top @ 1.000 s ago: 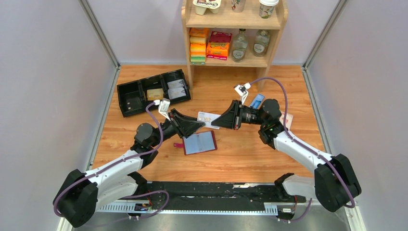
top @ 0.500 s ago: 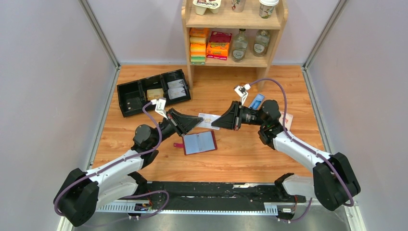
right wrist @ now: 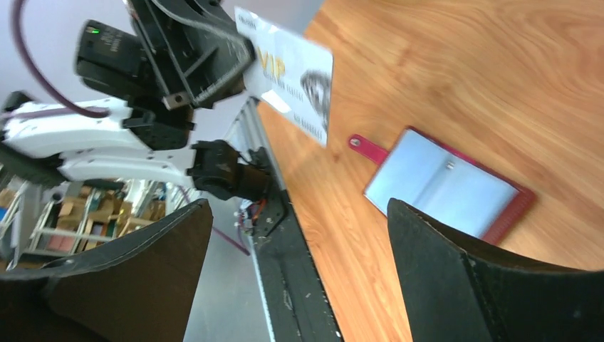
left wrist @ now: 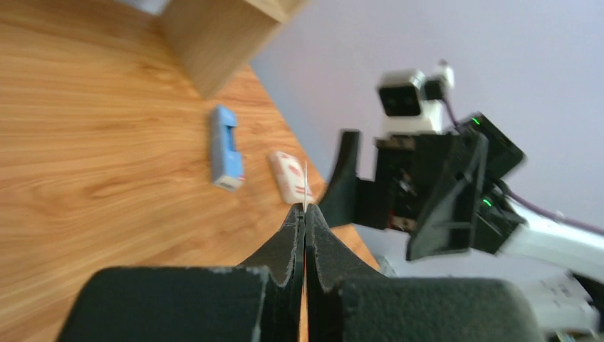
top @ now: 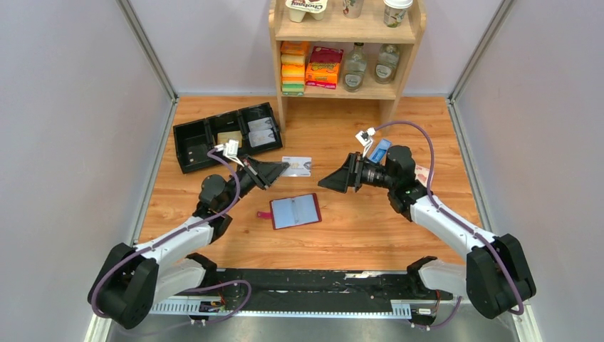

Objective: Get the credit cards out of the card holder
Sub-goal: Place the credit card in the storage box.

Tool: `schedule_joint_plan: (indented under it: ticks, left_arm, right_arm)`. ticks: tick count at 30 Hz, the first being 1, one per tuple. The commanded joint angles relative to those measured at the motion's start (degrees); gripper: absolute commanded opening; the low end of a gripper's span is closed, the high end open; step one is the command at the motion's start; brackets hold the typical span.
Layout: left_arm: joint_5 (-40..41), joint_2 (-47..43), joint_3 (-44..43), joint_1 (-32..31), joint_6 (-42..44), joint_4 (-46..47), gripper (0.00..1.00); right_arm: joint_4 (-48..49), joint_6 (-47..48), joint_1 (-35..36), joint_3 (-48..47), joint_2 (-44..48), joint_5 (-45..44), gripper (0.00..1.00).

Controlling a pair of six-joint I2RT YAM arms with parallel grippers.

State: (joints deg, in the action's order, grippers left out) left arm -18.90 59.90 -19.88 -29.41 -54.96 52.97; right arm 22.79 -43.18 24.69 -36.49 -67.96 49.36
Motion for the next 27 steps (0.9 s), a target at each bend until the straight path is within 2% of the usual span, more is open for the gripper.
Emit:
schedule_joint_plan:
  ticks: [1, 2, 6, 10, 14, 20, 24, 27]
  left_arm:
    - [4.73, 3.02, -2.18, 6.63, 1.08, -3.39, 0.0]
    - [5.01, 3.64, -2.44, 8.99, 1.6, -4.79, 0.0]
    - [6.76, 9.52, -6.57, 15.76, 3.72, -9.89, 0.0]
    - [7.47, 18.3, -14.03, 19.99, 5.99, -15.51, 0.0]
    - [8.52, 27.52, -22.65, 21.67, 8.81, -20.08, 0.0]
    - [10.11, 40.01, -37.05, 22.47, 10.93, -26.69, 0.0]
    - [10.11, 47.3, -46.18, 22.47, 10.4, -35.55, 0.0]
    - [9.93, 50.31, -48.94, 22.47, 9.96, -39.26, 0.0]
  right_arm:
    - [-13.81, 9.07, -0.25, -2.36, 1.25, -9.53, 0.97]
    - [-15.65, 9.86, -0.25, -2.44, 1.52, -11.46, 1.0]
    - [-20.84, 12.32, 0.01, -3.15, 2.04, -17.01, 1.0]
    - [-26.2, 15.66, 1.94, -4.38, 2.92, -22.54, 1.0]
    - [-28.5, 16.99, 2.56, -4.91, 3.45, -26.24, 1.0]
    - [-29.29, 18.92, 3.7, -5.26, 3.72, -26.34, 1.0]
    - [-29.64, 19.45, 3.88, -5.52, 3.28, -26.95, 1.0]
    - [-29.64, 19.71, 3.96, -5.7, 2.75, -27.04, 1.0]
